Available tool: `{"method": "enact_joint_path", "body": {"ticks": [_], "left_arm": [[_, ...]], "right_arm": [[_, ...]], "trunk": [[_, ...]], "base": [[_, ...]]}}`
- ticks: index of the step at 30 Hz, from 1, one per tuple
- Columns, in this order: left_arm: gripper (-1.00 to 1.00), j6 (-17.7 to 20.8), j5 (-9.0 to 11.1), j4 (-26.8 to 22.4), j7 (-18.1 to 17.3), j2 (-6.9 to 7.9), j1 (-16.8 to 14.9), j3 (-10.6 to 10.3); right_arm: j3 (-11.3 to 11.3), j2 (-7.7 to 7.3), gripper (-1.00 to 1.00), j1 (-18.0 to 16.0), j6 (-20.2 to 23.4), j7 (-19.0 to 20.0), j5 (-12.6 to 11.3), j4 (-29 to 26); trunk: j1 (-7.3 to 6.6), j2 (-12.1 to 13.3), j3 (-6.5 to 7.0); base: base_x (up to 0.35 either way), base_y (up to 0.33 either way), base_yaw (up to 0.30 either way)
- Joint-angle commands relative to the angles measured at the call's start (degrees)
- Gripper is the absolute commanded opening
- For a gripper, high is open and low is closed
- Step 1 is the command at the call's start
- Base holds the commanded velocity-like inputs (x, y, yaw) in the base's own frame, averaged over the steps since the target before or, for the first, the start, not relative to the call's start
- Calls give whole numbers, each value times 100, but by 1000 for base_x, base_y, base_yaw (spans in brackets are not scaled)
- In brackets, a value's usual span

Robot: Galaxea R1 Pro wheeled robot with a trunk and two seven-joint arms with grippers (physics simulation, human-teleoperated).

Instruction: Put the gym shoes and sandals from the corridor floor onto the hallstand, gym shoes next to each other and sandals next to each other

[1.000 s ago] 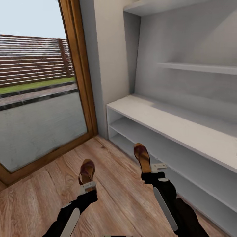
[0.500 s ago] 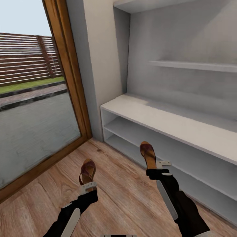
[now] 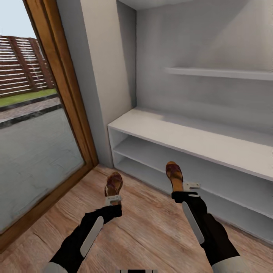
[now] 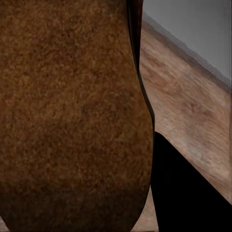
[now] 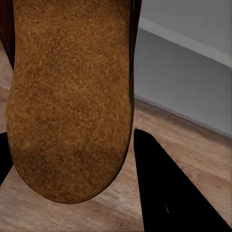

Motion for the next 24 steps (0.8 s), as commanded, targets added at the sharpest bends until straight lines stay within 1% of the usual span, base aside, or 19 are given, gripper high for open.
{"method": "enact_joint_path", "body": {"ticks": [1,3,4,6,11,14,15,17,19,21,24], "left_arm": [[-100,106,-46,248,-88,-40,-238,-194],[-100,163,-51,418,-161,-62,-380,-383],[-100,200,-54,518,-208,-68,-470,-517],[-100,244,-58,599,-256,-74,-563,-662],[-100,312,-73,633,-246,-119,-662,-762],[-100,329,-205,474,-234,-119,-731,-858],[-100,333,-347,319,-208,-121,-739,-924],[-100,342,-528,157,-155,-121,-746,-975],[-100,343,-591,97,-126,-119,-749,-979],[-100,296,-639,54,-97,-81,-711,-972],[-100,88,-664,176,-79,-71,-579,-971]], "right_arm": [[1,0,-100,-5,-8,-18,-11,6],[3,3,-100,-7,-8,-18,-8,9],[4,4,-100,-9,-8,-18,-6,12],[7,3,-100,-11,-8,-18,-4,14],[12,5,-100,-12,-8,-16,3,14],[14,4,-100,-12,-8,-14,5,-14],[14,4,-100,-12,-8,-12,5,-26],[14,4,-100,-12,4,-11,6,-36],[14,6,-100,-12,20,-10,6,-39],[18,8,-100,-12,49,-9,2,-40],[21,3,-100,-20,62,-9,-8,-37]], "trunk": [[-1,-1,-5],[-1,-1,-14],[-1,-1,-18],[-1,-1,-27],[-1,-1,-48],[-1,-1,-61],[-1,-1,-65],[-1,-1,-73],[-1,-1,-82],[-1,-1,-90],[-1,-1,-102]], "base": [[90,284,-275],[69,220,-275],[39,125,-275],[21,66,-275],[8,24,-275],[2,6,-275],[1,3,-275],[1,2,-275],[0,1,-275],[0,0,-275],[0,0,-275]]}}
